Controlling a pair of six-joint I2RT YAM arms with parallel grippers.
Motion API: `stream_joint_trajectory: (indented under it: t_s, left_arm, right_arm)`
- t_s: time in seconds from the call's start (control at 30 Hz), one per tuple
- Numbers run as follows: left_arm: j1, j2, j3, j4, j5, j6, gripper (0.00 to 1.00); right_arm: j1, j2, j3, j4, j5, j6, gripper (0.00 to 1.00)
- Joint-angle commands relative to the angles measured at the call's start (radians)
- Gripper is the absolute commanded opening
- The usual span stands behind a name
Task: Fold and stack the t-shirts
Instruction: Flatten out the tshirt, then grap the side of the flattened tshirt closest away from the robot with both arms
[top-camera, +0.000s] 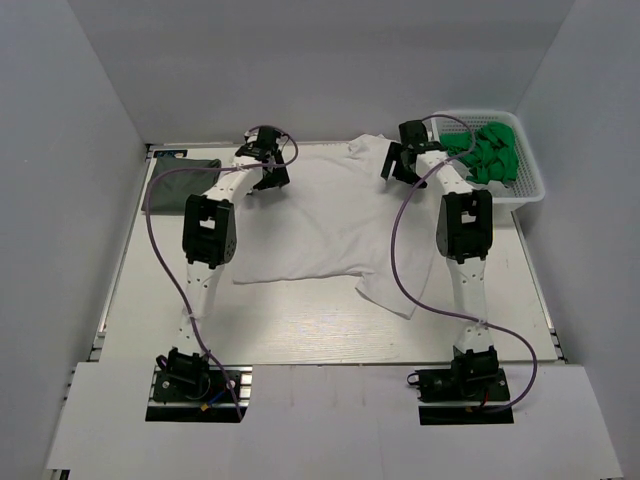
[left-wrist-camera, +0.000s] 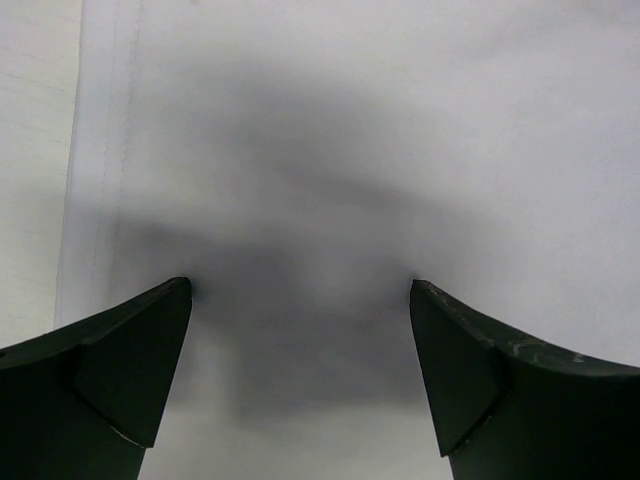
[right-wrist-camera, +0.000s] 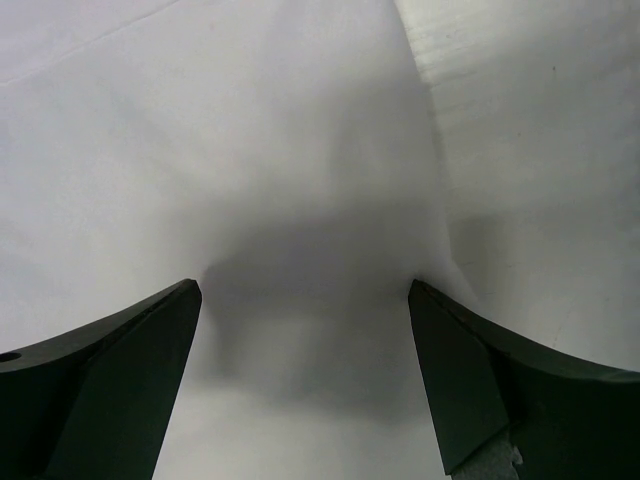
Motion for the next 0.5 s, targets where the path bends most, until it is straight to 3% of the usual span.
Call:
stream_joint_trajectory:
  t_s: [0.0,0.23,0.3,0.43,0.47]
  left_arm:
    - [0.002,-0.042,0.001,-0.034,0.039,0.043,1.0]
    - [0.002,-0.321,-0.15,-0.041,0.048,0.044,1.0]
    - [-0.009,-0.442,-0.252,-0.074,0.014,0.017,1.0]
    - [-0.02,-0.684,-0.522,-0.156,0.014,-0.197,1.0]
    - [-0.02,-0.735,-0.661,-0.156,0.043,-0.257,1.0]
  right_arm:
    - [0.011,-0.119,-0.029,0.051,-0.046,-0.087,0.9]
    - [0.04,-0.406,-0.22,0.074,-0.106,-0.129,0.9]
    - [0.05,-0.536,-0.36,0.104,-0.109,-0.114,0.9]
    - [0.059,-0.798,-0.653,0.176,-0.129,-0.022,0.9]
    - [0.06,-0.833,-0.797,0.204,-0.134,-0.007,0.9]
